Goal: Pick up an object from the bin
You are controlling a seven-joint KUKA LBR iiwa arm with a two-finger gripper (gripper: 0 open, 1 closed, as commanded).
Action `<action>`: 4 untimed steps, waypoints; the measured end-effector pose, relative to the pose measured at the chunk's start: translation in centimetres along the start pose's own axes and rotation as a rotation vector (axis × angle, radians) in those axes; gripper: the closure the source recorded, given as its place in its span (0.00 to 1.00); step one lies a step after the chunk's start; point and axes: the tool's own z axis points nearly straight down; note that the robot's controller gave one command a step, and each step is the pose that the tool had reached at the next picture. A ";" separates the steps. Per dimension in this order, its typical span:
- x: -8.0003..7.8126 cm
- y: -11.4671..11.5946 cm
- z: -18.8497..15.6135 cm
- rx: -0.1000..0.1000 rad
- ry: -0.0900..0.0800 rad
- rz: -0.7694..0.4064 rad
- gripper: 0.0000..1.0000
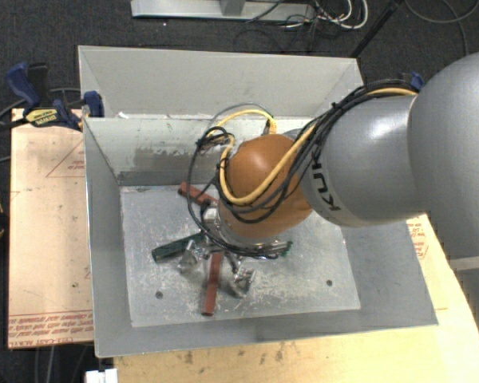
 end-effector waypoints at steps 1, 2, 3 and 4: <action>0.4 1.7 -0.1 -0.007 0.002 -0.180 1.00; 0.4 1.7 -0.1 -0.008 0.002 -0.212 1.00; 0.3 1.7 -0.4 -0.011 0.003 -0.237 1.00; 0.5 1.8 -1.4 -0.016 0.010 -0.232 1.00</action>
Offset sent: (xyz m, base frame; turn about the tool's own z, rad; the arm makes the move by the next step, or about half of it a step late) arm 0.0000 0.0000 0.0000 0.0000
